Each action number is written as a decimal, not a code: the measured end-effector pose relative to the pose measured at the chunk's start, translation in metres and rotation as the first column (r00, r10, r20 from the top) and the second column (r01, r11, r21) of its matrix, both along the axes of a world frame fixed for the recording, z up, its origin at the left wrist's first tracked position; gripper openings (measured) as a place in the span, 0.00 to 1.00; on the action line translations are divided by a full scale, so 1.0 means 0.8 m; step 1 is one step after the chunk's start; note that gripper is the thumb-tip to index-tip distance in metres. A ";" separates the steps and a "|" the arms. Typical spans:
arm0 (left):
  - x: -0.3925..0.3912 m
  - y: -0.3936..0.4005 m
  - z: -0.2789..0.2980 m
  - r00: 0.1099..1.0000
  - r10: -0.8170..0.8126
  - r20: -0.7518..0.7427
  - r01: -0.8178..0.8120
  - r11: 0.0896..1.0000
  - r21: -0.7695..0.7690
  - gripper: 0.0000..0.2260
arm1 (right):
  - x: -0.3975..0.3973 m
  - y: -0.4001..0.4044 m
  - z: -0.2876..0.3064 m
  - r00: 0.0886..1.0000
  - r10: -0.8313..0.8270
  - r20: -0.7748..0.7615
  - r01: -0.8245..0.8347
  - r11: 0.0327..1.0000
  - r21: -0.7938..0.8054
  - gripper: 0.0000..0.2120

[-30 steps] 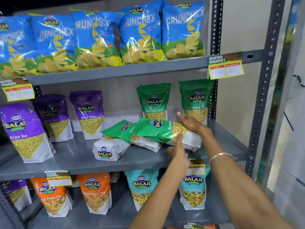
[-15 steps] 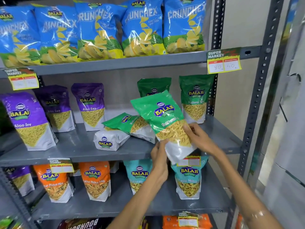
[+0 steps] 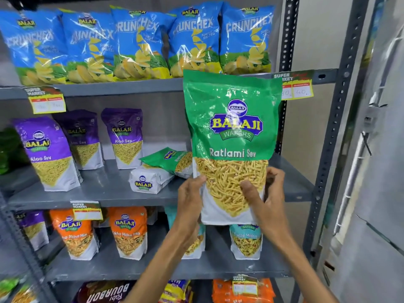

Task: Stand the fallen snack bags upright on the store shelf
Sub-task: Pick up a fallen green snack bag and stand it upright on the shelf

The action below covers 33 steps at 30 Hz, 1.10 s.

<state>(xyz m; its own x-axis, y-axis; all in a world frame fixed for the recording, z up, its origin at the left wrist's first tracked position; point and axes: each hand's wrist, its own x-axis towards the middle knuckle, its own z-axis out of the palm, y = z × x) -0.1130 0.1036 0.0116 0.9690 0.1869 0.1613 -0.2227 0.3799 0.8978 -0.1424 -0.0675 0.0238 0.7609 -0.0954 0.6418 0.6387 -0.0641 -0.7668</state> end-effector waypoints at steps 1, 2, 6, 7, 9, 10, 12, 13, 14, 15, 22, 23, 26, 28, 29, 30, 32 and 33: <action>-0.001 0.001 -0.002 1.000 -0.006 0.001 0.006 1.000 0.026 0.44 | -0.004 -0.001 0.002 1.000 -0.002 0.004 0.002 1.000 -0.003 0.30; -0.003 0.000 -0.002 0.999 -0.016 0.031 0.014 0.999 0.051 0.37 | -0.007 -0.002 0.004 1.000 -0.004 -0.003 0.004 1.000 -0.009 0.31; -0.005 -0.007 -0.007 0.997 -0.036 0.066 0.031 0.997 0.077 0.23 | -0.005 -0.014 -0.003 0.997 0.008 -0.083 -0.009 1.000 -0.023 0.37; -0.002 -0.011 -0.009 0.995 -0.037 0.088 0.029 0.996 0.089 0.20 | 0.000 -0.021 -0.008 0.994 0.021 -0.110 -0.024 0.999 -0.026 0.38; 0.007 -0.022 -0.012 0.988 -0.038 0.150 0.013 0.986 0.165 0.07 | 0.016 -0.036 -0.020 0.987 0.052 -0.149 -0.059 0.998 -0.039 0.40; 0.014 -0.029 -0.014 0.986 -0.042 0.159 0.009 0.979 0.205 0.08 | 0.028 -0.046 -0.027 0.985 0.058 -0.166 -0.064 0.997 -0.035 0.41; 0.036 -0.046 -0.020 0.984 -0.086 0.155 0.042 0.963 0.267 0.10 | 0.056 -0.066 -0.039 0.980 0.035 -0.197 -0.039 0.999 -0.014 0.39; 0.050 -0.056 -0.024 0.982 -0.115 0.147 0.066 0.952 0.299 0.11 | 0.071 -0.077 -0.044 0.978 0.021 -0.207 -0.025 1.000 -0.016 0.38; 0.064 -0.068 -0.027 0.979 -0.147 0.140 0.093 0.938 0.333 0.11 | 0.088 -0.088 -0.048 0.977 0.005 -0.214 -0.011 1.000 -0.028 0.36; 0.081 -0.079 -0.032 0.976 -0.181 0.123 0.126 0.926 0.357 0.12 | 0.105 -0.100 -0.051 0.975 -0.018 -0.220 0.007 0.999 -0.048 0.34; 0.201 -0.148 -0.047 0.949 -0.309 0.060 0.209 0.760 0.615 0.37 | 0.212 -0.155 -0.046 0.964 -0.021 -0.266 0.023 1.000 0.005 0.30; 0.218 -0.152 -0.048 0.950 -0.307 0.057 0.204 0.747 0.633 0.39 | 0.228 -0.161 -0.049 0.962 -0.012 -0.273 0.019 0.999 0.025 0.32; 0.262 -0.157 -0.055 0.953 -0.296 0.065 0.180 0.726 0.663 0.43 | 0.266 -0.168 -0.054 0.958 0.002 -0.286 0.009 0.999 0.037 0.26; 0.282 -0.158 -0.063 0.951 -0.301 0.068 0.182 0.724 0.666 0.45 | 0.287 -0.171 -0.057 0.957 -0.013 -0.291 0.017 1.000 0.012 0.26; 0.287 -0.159 -0.065 0.947 -0.314 0.069 0.192 0.726 0.661 0.44 | 0.293 -0.170 -0.058 0.957 -0.025 -0.290 0.027 1.000 0.002 0.27; 0.292 -0.159 -0.066 0.945 -0.321 0.070 0.200 0.730 0.654 0.44 | 0.298 -0.170 -0.061 0.957 -0.040 -0.288 0.040 0.999 -0.006 0.27; 0.299 -0.159 -0.070 0.937 -0.340 0.079 0.209 0.729 0.652 0.42 | 0.299 -0.167 -0.067 0.954 -0.064 -0.292 0.065 0.998 -0.005 0.26; 0.299 -0.158 -0.071 0.935 -0.346 0.081 0.213 0.728 0.652 0.40 | 0.298 -0.166 -0.068 0.954 -0.078 -0.289 0.078 0.997 -0.010 0.27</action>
